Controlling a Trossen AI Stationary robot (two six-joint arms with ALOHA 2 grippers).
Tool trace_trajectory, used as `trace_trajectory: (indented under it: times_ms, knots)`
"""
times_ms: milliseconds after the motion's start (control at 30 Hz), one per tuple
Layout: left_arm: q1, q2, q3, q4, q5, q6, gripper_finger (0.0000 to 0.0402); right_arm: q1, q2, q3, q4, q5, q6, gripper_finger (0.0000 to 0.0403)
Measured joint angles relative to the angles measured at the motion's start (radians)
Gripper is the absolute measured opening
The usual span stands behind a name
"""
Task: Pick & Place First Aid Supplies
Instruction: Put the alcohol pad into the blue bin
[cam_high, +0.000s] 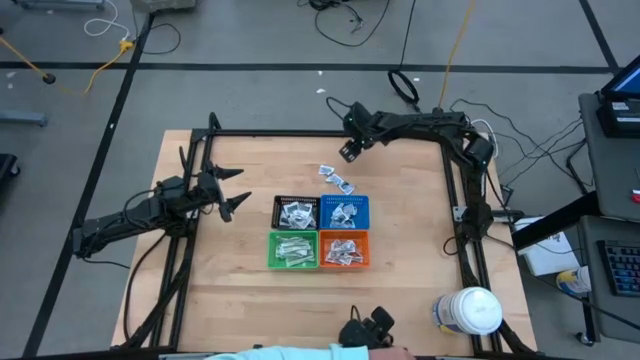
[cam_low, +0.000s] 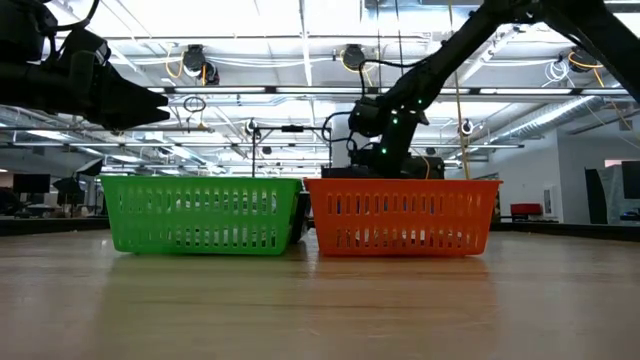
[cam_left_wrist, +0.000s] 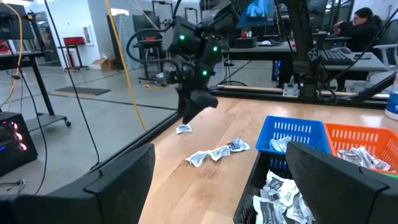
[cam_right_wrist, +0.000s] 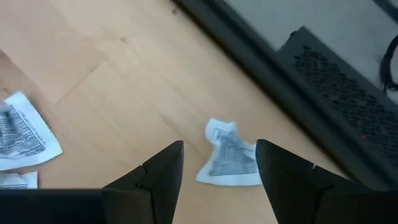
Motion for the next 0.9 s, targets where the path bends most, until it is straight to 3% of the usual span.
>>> trace_trajectory:
  times_ms: [133,367,467,667,900]
  knots:
    - [0.0,0.0,0.0,0.0,0.0,0.0,0.0365,0.006,0.034,0.0,-0.008,-0.005,0.028,0.0196]
    - [0.0,0.0,0.0,-0.001,-0.001,0.0,0.0365,-0.002,0.07,0.001,-0.011,-0.132,0.134,0.0186]
    - [0.0,0.0,0.0,-0.001,-0.001,0.0,0.0365,-0.001,0.071,0.002,-0.027,-0.128,0.172,0.0146]
    - [0.0,0.0,0.0,-0.001,0.0,0.0,0.0365,-0.002,0.072,0.002,-0.033,-0.172,0.172,0.0015]
    - [0.0,0.0,0.0,-0.001,0.0,0.0,0.0365,0.002,0.041,-0.002,-0.046,-0.255,0.163,0.0002]
